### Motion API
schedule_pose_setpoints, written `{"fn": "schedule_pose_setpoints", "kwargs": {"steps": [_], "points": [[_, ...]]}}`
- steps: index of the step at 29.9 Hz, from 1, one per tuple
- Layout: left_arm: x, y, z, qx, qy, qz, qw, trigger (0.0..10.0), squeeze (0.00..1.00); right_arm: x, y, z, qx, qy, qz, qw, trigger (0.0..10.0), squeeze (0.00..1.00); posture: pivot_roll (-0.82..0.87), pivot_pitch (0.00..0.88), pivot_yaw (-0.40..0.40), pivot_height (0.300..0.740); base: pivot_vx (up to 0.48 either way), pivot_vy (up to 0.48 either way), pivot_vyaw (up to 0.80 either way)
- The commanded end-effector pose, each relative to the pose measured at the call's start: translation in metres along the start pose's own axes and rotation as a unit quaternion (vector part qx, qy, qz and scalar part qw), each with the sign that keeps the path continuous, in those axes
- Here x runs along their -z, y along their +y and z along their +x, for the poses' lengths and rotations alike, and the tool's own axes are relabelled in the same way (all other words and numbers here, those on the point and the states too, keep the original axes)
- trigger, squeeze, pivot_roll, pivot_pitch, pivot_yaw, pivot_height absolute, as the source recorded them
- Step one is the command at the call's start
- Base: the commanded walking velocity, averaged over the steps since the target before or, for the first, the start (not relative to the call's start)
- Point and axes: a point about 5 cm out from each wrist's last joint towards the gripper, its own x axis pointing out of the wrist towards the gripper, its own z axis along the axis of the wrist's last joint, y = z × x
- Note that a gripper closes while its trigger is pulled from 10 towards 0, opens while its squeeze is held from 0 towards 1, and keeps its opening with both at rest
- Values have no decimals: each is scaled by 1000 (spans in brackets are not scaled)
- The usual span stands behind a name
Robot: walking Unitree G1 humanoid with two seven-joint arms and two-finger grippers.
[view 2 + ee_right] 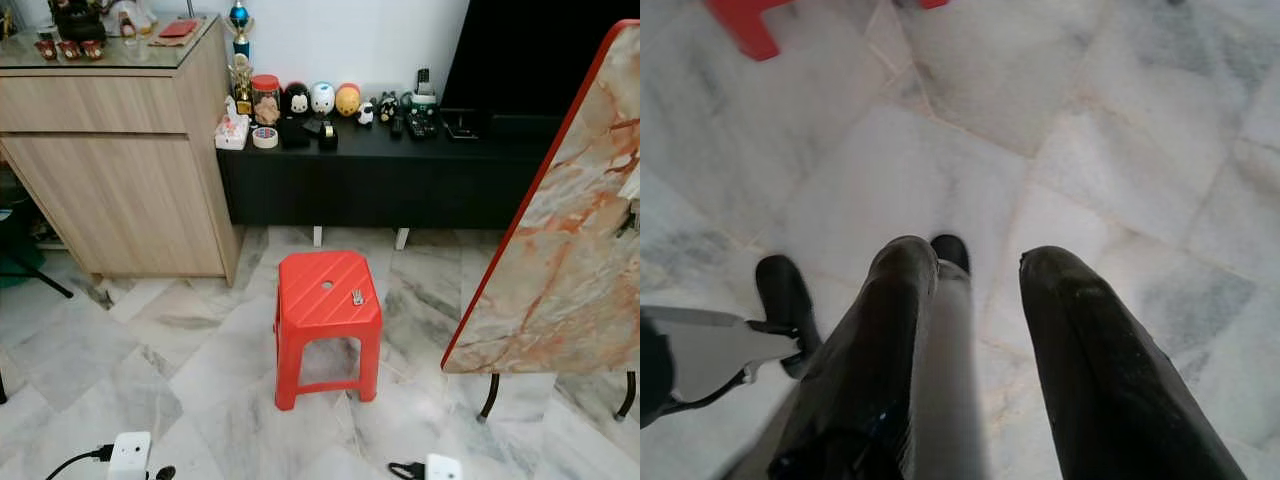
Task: Hang keys on a hook
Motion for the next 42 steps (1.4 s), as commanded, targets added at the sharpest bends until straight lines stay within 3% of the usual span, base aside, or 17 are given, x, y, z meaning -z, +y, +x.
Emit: {"fn": "schedule_pose_setpoints", "kwargs": {"steps": [1,4,10,12,17,29,42], "points": [[0,0,0,0,1,0,1000,10000,0,-4,-1,0,6,-6,-14,1000,10000,0,80,0,-36,740,0,0,0],[0,-5,0,17,-4,-11,1000,10000,0,-13,6,2,11,-19,-57,998,10000,0,81,0,-35,740,0,0,267],[1,-5,0,17,-1,-9,1000,10000,0,-20,9,3,12,-21,-25,999,10000,0,79,0,-36,740,199,0,400],[1,-6,0,18,-2,-9,1000,10000,0,-21,11,4,10,-21,-45,999,10000,0,80,0,-36,740,324,0,0],[0,-6,0,18,-3,-9,1000,10000,0,-22,15,4,7,-20,-43,999,10000,0,82,0,-37,740,328,0,0],[2,-3,0,17,5,-8,1000,10000,0,-22,5,3,8,-30,-86,996,10000,0,78,0,-33,740,332,0,154],[4,-4,-1,20,6,-8,1000,10000,0,-21,2,3,15,-34,-46,998,10000,0,75,0,-37,740,330,0,185]]}}
